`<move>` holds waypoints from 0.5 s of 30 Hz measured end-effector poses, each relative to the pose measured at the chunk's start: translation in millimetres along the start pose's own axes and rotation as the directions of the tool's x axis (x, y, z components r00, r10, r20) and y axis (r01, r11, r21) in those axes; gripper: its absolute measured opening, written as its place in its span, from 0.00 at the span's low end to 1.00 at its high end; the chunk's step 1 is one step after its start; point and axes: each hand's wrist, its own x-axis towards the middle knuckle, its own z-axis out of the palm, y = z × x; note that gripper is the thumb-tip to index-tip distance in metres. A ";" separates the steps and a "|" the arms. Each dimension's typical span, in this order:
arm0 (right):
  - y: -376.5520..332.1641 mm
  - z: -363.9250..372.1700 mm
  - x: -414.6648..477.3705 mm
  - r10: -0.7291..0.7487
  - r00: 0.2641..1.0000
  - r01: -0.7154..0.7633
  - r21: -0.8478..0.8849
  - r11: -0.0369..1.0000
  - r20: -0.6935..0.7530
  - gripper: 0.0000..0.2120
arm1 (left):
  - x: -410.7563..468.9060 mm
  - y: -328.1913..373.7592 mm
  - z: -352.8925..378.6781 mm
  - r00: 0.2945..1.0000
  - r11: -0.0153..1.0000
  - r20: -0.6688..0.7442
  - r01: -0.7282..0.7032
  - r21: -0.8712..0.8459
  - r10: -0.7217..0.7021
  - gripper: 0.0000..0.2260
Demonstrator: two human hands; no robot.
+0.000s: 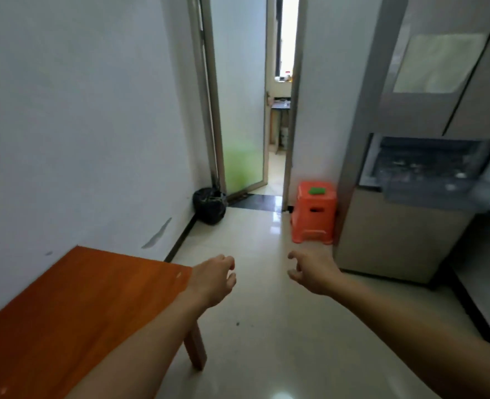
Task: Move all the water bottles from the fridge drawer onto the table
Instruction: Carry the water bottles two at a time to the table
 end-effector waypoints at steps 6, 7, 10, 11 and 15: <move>150.5 -46.2 -18.4 0.211 0.973 -0.216 -0.041 0.976 -0.095 0.10 | 96.8 129.1 51.5 0.972 0.974 0.054 -0.226 -0.023 0.227 0.10; 169.9 -52.6 -20.9 0.240 0.965 -0.246 -0.044 0.968 -0.107 0.10 | 115.1 145.8 56.7 0.965 0.966 0.054 -0.257 -0.031 0.258 0.10; 224.6 -66.4 -25.6 0.324 0.939 -0.330 -0.033 0.943 -0.119 0.08 | 170.8 188.3 75.0 0.938 0.941 0.077 -0.336 -0.033 0.337 0.09; 243.3 -69.2 -24.8 0.349 0.930 -0.355 -0.031 0.935 -0.117 0.08 | 190.1 201.9 82.6 0.929 0.933 0.088 -0.358 -0.034 0.359 0.09; 318.9 -85.0 -7.8 0.430 0.895 -0.435 -0.017 0.900 -0.121 0.09 | 270.7 256.2 113.8 0.884 0.889 0.100 -0.448 -0.093 0.456 0.06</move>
